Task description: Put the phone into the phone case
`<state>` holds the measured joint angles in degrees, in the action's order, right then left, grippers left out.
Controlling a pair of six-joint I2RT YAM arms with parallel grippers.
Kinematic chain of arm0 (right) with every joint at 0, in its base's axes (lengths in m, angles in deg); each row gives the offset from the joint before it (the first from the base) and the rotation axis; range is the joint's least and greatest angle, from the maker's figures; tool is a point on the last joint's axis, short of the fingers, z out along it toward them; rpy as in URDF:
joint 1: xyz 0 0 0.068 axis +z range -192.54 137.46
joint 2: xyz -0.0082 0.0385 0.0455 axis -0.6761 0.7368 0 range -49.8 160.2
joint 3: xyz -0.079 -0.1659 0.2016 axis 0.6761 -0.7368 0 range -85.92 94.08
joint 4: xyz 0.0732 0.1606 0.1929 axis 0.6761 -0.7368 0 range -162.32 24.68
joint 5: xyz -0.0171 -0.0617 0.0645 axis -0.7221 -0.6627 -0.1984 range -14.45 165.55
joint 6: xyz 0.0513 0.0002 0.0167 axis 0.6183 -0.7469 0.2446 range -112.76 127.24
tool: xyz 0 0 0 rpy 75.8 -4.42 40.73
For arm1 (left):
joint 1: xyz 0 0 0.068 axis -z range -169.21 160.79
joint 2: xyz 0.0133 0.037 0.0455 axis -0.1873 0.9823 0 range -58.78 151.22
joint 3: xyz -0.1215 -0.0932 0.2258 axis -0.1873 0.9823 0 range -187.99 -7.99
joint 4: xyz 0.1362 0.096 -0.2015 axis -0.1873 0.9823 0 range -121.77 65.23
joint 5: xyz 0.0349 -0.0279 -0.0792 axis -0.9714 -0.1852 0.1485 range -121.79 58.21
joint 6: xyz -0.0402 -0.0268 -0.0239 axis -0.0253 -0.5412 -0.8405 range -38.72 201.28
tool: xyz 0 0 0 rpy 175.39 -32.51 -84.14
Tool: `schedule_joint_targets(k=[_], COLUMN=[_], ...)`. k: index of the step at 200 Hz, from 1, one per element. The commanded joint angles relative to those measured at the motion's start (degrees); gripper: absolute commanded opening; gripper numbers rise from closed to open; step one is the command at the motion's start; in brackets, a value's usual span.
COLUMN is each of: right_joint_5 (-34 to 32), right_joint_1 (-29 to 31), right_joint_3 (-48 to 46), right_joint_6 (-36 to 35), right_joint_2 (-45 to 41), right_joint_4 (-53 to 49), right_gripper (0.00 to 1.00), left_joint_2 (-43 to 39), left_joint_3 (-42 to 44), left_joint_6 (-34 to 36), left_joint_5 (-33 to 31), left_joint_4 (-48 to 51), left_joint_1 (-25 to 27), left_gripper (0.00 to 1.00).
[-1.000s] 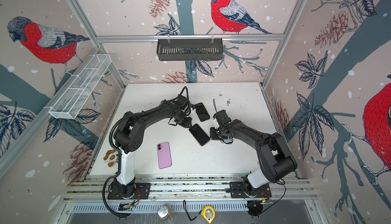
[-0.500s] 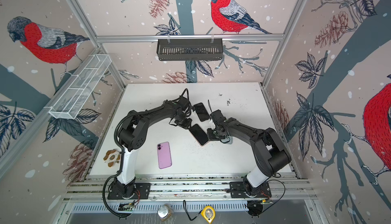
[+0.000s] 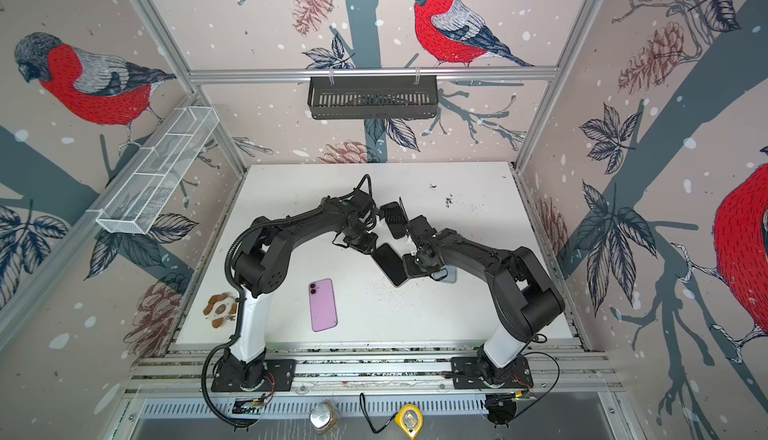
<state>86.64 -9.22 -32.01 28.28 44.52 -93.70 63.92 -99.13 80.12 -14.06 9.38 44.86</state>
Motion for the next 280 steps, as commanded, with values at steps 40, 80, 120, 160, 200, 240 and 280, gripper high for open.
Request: schedule_joint_targets(k=[40,80,120,160,200,240,280], right_joint_5=[-3.0,-5.6,-10.4,-15.3,-12.7,-11.8,-13.5], right_joint_1=[2.7,3.5,5.3,6.5,7.5,10.3,13.6], right_joint_3=[1.2,2.0,4.2,7.1,6.3,5.4,5.4], right_joint_6=[-1.2,-0.7,0.1,0.3,-2.8,-5.4,-5.1], right_joint_2=[3.5,4.1,3.2,1.6,-5.9,-4.0,0.5], right_joint_4=[-3.9,-4.2,-4.7,-5.9,-3.3,-4.7,-5.1], right_gripper=[0.15,0.13,0.02,0.07,0.28,0.37,0.43], left_joint_2=[0.4,0.4,0.3,-0.9,-7.9,-15.6,-21.6], left_joint_3=[-0.1,0.0,0.0,0.4,3.5,8.2,12.4], left_joint_6=[0.6,0.6,0.6,0.2,-1.5,-3.9,-5.8], left_joint_5=[-1.1,-0.9,-0.8,-2.2,-4.6,-6.8,-7.2], left_joint_4=[1.8,1.9,1.8,1.1,-4.7,-11.9,-17.7], left_joint_1=[0.1,0.1,0.2,0.1,-1.0,-2.8,-5.0], left_gripper=[0.24,0.23,0.23,0.22,0.23,0.26,0.27])
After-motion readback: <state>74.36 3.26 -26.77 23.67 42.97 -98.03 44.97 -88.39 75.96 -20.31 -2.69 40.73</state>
